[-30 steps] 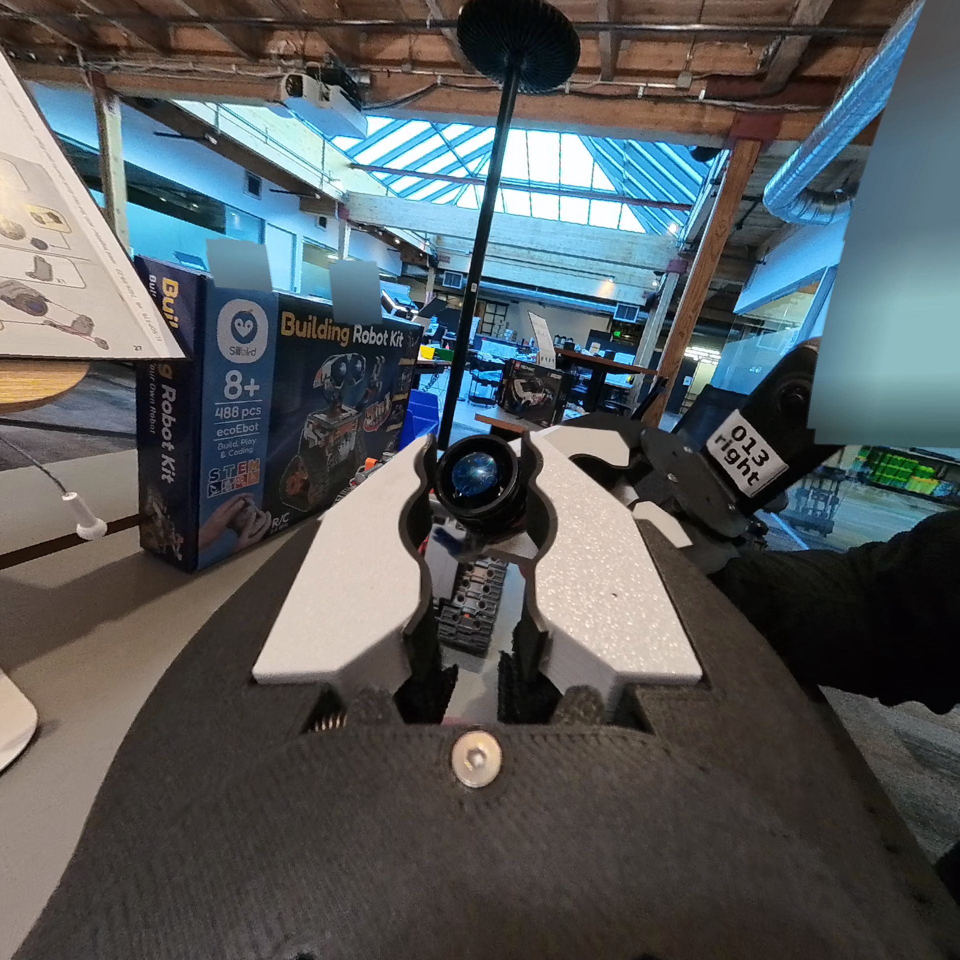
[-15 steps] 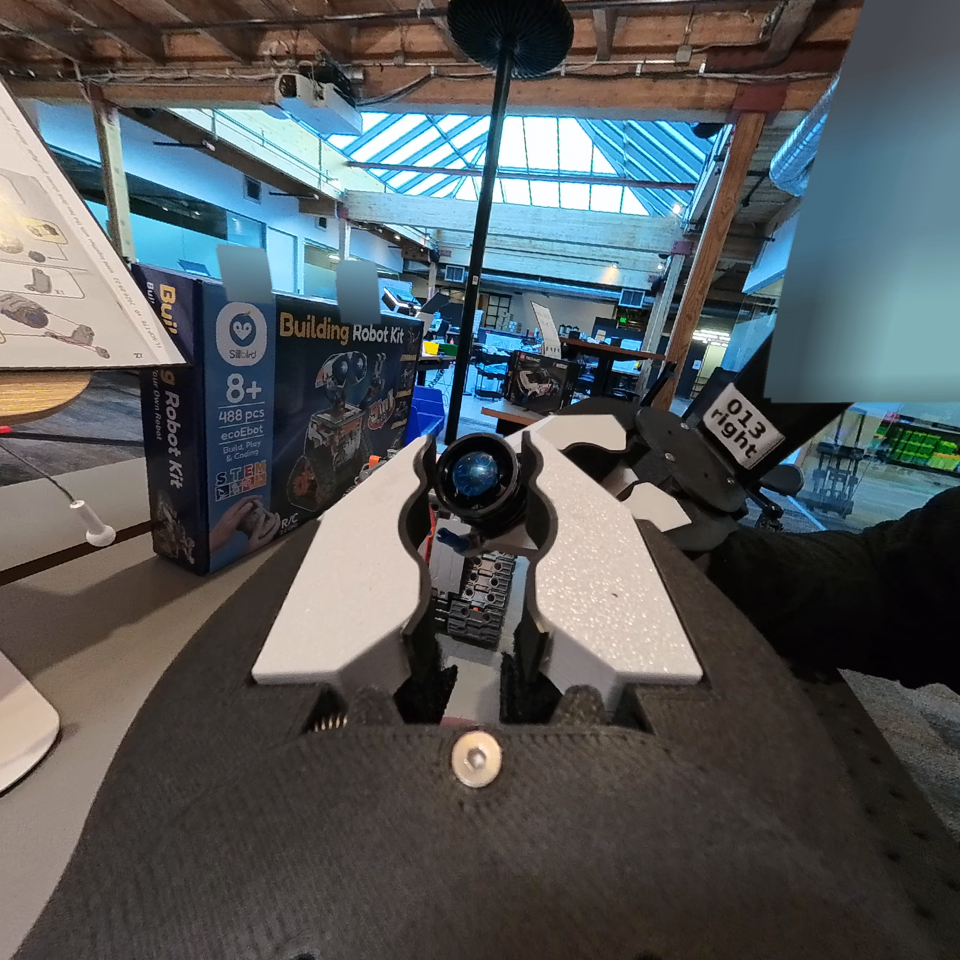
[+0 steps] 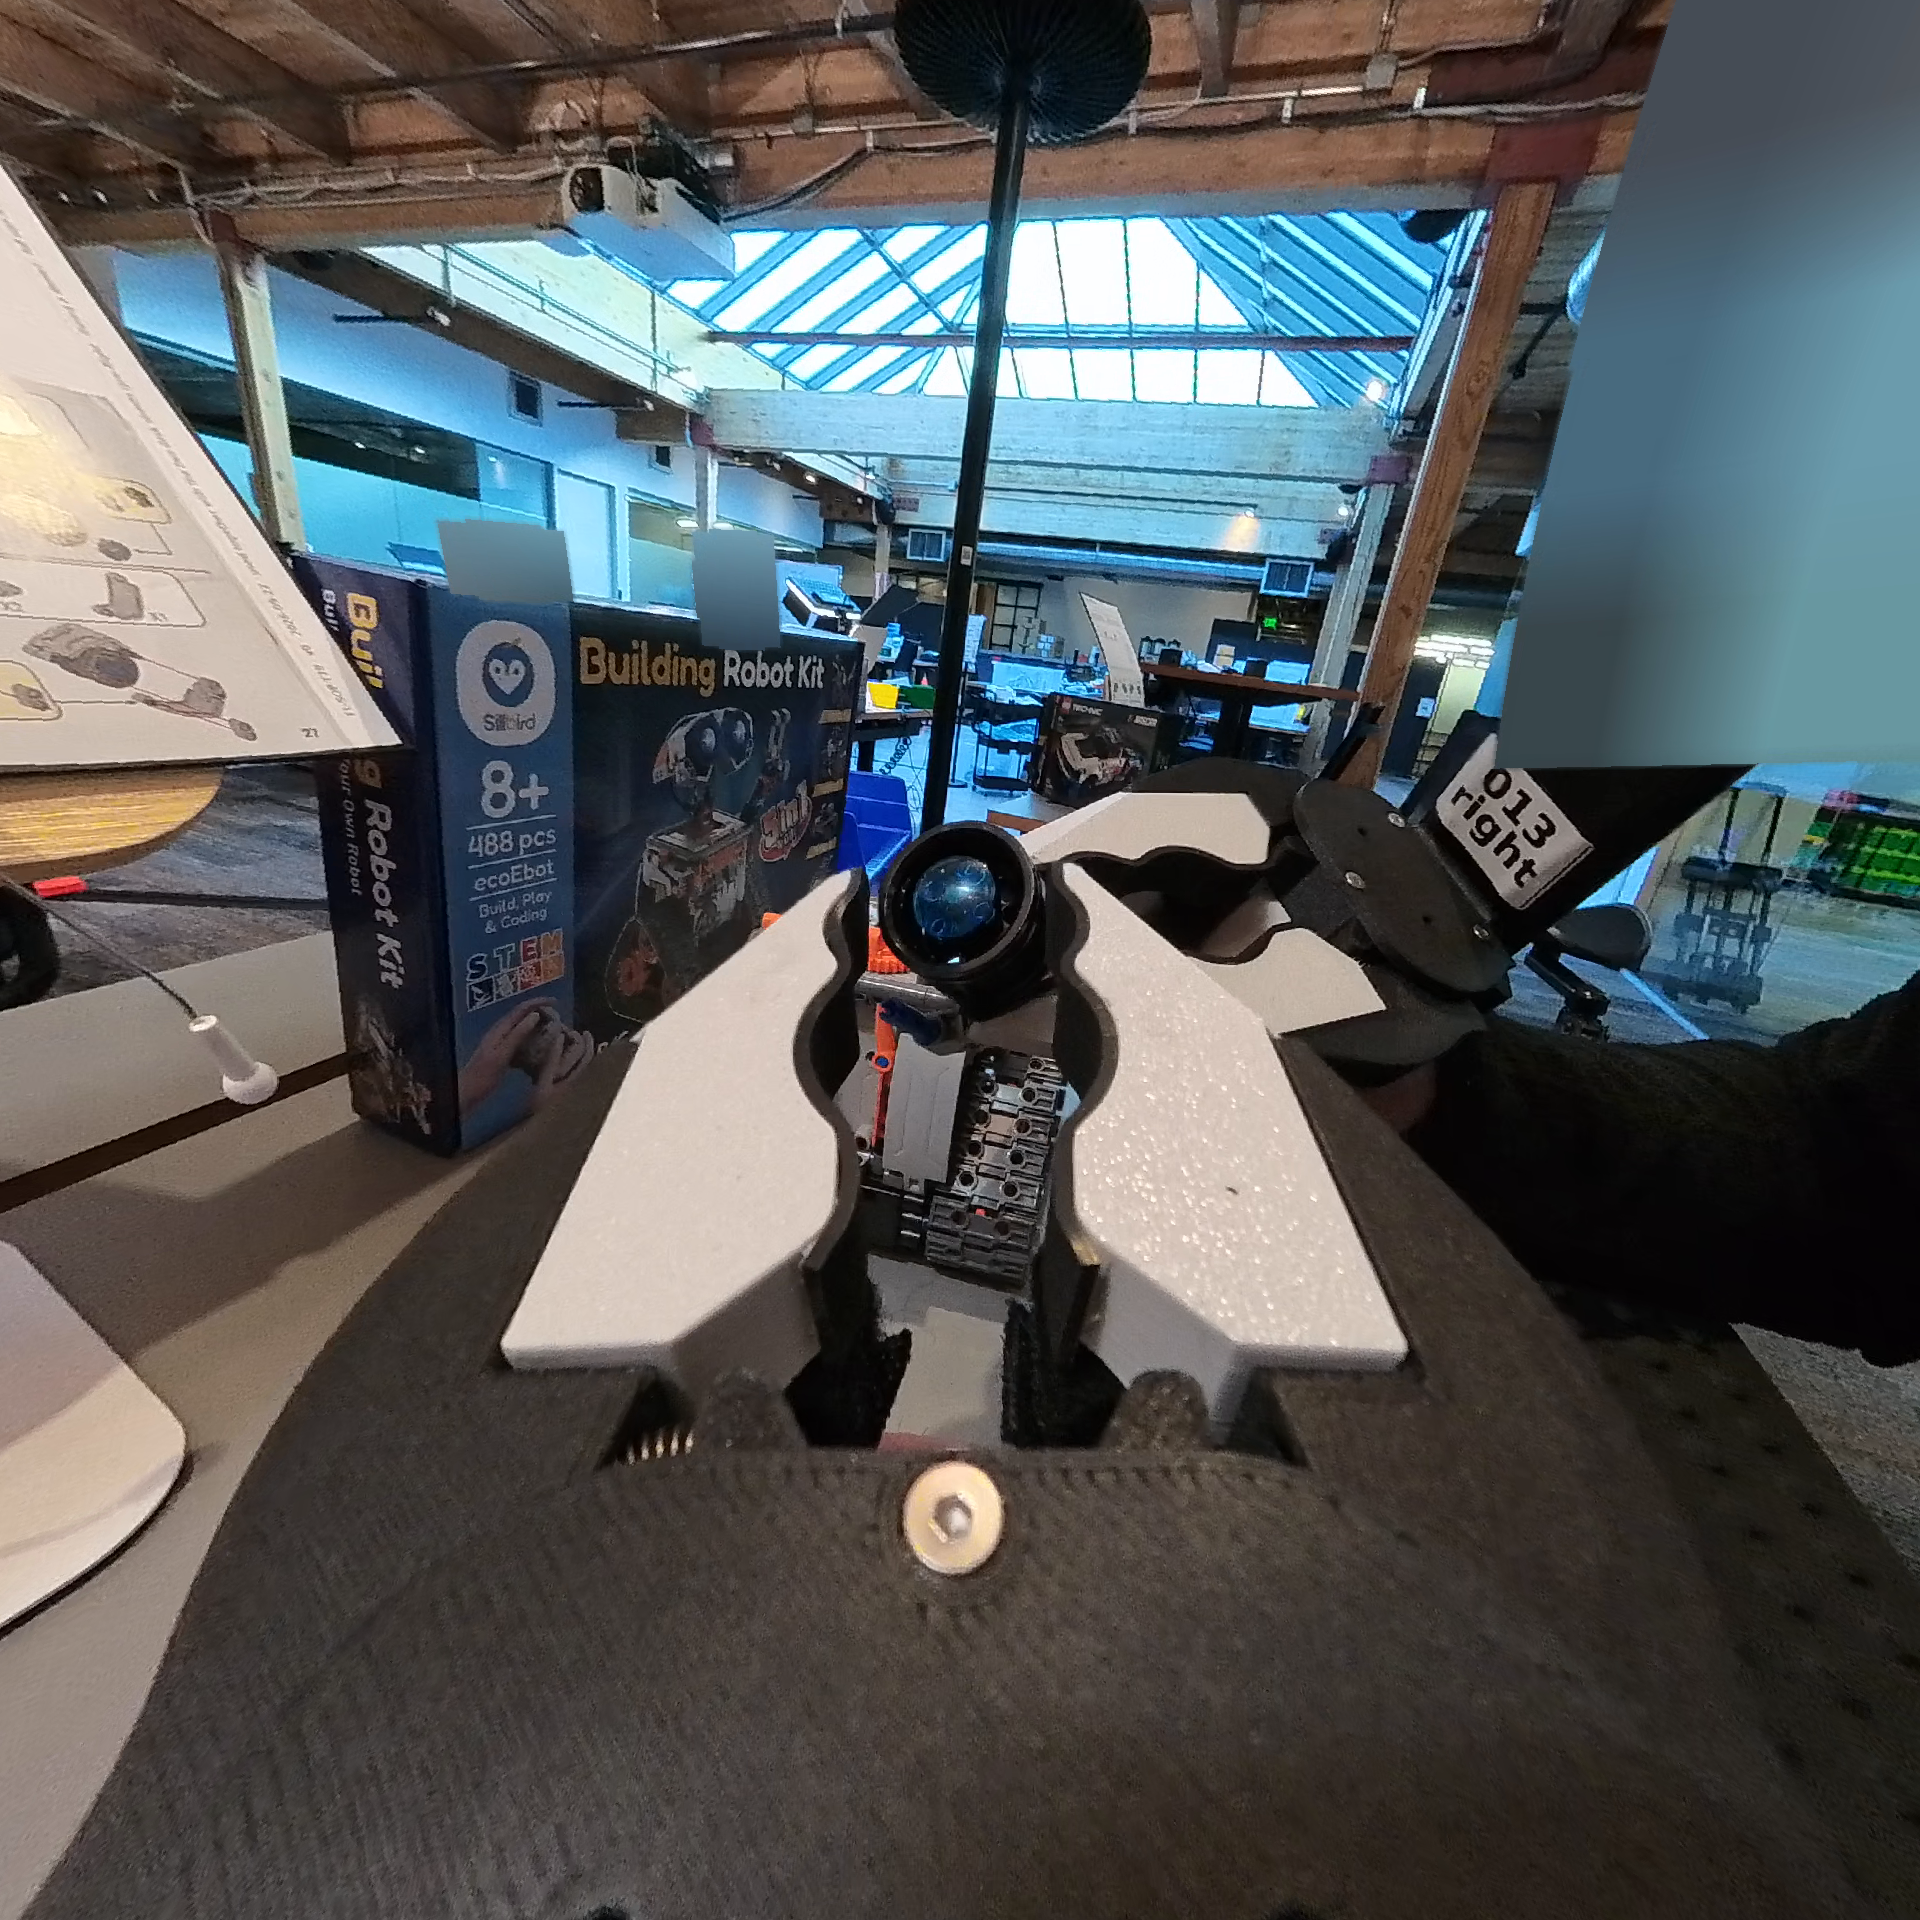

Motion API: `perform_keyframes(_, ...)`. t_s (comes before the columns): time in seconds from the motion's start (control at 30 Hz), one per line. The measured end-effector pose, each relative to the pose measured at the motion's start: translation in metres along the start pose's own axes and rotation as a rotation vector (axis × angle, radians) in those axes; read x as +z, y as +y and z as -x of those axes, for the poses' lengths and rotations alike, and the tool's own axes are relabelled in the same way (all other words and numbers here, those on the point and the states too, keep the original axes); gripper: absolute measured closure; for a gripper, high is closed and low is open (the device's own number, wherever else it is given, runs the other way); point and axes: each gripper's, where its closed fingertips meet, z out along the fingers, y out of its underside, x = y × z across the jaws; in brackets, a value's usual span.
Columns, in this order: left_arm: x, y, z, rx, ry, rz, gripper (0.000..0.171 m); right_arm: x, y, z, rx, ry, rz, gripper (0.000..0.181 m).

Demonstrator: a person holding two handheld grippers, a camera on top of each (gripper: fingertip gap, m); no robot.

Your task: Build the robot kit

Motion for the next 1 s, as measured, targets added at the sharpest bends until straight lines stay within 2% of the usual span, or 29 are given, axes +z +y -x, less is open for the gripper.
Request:
perform_keyframes(0.23,0.001,0.002,-0.002,0.014,0.008,0.013,0.143,-0.001,0.001,0.000,-0.095,0.012,0.014,0.158)
perform_keyframes(0.5,-0.001,-0.005,-0.001,0.004,-0.008,-0.014,0.143,-0.002,-0.003,-0.001,-0.064,0.018,-0.017,0.156)
perform_keyframes(0.63,-0.004,-0.013,0.007,-0.180,0.021,-0.066,0.144,-0.004,-0.007,-0.006,-0.015,0.027,-0.035,0.153)
perform_keyframes(0.83,-0.007,-0.016,0.016,-0.558,0.144,-0.143,0.143,-0.005,-0.010,-0.009,0.010,0.042,-0.042,0.165)
perform_keyframes(1.0,-0.005,-0.014,0.015,-0.697,0.225,-0.164,0.143,-0.004,-0.008,-0.007,0.028,0.032,-0.028,0.162)
